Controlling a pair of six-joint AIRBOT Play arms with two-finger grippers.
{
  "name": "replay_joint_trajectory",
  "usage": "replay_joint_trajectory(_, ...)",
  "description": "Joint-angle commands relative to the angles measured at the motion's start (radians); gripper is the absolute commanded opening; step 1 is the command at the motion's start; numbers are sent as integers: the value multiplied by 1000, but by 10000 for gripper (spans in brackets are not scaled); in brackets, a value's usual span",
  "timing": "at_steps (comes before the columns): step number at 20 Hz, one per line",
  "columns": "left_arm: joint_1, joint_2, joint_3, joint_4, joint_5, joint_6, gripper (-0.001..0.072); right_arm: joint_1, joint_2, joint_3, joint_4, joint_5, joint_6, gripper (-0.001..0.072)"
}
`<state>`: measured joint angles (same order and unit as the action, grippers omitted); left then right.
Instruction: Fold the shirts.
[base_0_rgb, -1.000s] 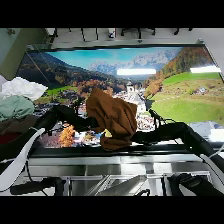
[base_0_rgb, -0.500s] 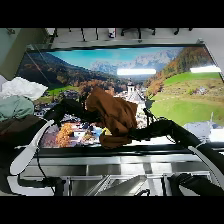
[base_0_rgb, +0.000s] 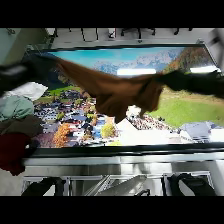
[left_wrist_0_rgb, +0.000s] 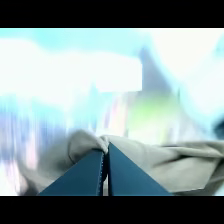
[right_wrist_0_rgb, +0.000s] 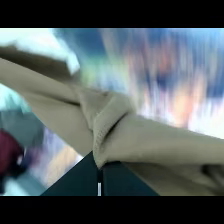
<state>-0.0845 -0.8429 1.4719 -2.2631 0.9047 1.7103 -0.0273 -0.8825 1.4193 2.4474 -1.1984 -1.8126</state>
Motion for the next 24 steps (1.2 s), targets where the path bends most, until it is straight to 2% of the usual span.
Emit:
replay_joint_trajectory(1,56,187,279,21,-10,-10,12,-57,79,389,-23,-122,-25,20)
replay_joint_trajectory(5,175,209,448,37,24,-13,12,-57,105,465,-77,-136,-24,20)
replay_joint_trajectory(8,306,105,529,41,162,-43,12,-56,77,446,-76,-167,-24,20)
replay_joint_trajectory(11,362,-55,492,-14,296,-42,12,-55,20,286,-60,-157,-24,20)
replay_joint_trajectory(13,291,-165,380,-11,309,6,12,-22,-34,67,-58,-93,-25,20)
replay_joint_trajectory(15,171,-290,224,36,279,77,13,28,-98,-185,-58,47,-38,21)
replay_joint_trajectory(18,14,-529,17,154,98,96,13,99,-275,-524,-47,364,-43,21)
replay_joint_trajectory(20,-25,-711,-14,138,20,92,12,103,-443,-586,-23,451,-43,20)
replay_joint_trajectory(24,-44,-954,154,138,92,34,15,102,-619,-486,-24,444,-86,21)
